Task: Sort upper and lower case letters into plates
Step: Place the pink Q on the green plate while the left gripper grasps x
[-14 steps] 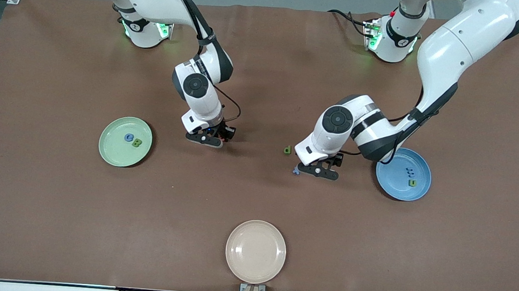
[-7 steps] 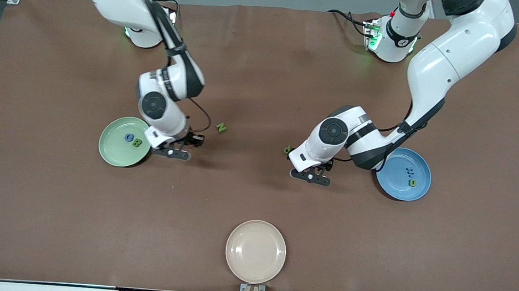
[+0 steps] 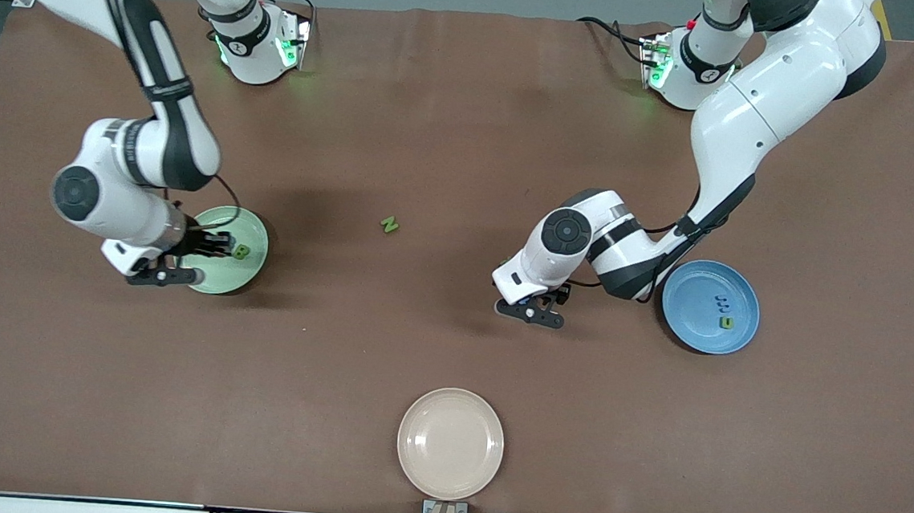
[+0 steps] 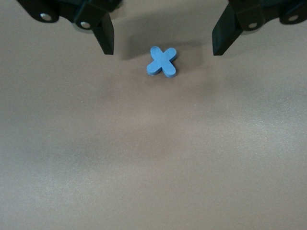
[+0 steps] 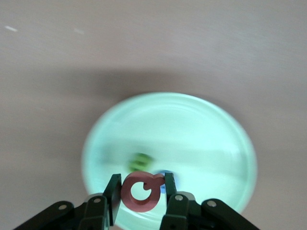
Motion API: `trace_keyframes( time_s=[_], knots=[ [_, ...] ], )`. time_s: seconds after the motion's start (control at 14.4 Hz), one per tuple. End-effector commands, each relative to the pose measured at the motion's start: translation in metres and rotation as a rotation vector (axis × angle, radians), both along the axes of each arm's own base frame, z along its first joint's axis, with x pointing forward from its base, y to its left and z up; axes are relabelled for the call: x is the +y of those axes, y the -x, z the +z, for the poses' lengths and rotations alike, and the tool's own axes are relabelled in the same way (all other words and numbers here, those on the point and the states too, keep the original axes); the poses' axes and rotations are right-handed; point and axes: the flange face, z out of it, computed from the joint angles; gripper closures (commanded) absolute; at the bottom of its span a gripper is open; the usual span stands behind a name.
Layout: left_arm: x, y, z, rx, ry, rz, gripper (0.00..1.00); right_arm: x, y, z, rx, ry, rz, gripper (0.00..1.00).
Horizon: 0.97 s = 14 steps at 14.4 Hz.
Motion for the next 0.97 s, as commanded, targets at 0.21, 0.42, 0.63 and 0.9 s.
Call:
trace_keyframes(
  time_s=[0.21,0.42,0.63,0.9],
  knots=[
    [-0.005,-0.005,-0.004,0.007,0.017,0.015,0.32,-0.04,0.013,-0.025,-0.06,0.015,0.06,1.0],
    [-0.004,-0.006,-0.009,0.003,0.006,0.016,0.37,-0.049,0.02,-0.045,-0.069,0.021,0.068,0.99],
    [-0.005,-0.008,-0.01,-0.007,-0.003,0.015,0.47,-0.05,0.022,-0.052,-0.058,0.021,0.066,0.51],
    [-0.006,-0.008,-0.009,-0.009,-0.002,0.018,0.59,-0.042,0.023,-0.047,-0.032,0.015,0.056,0.0]
  ],
)
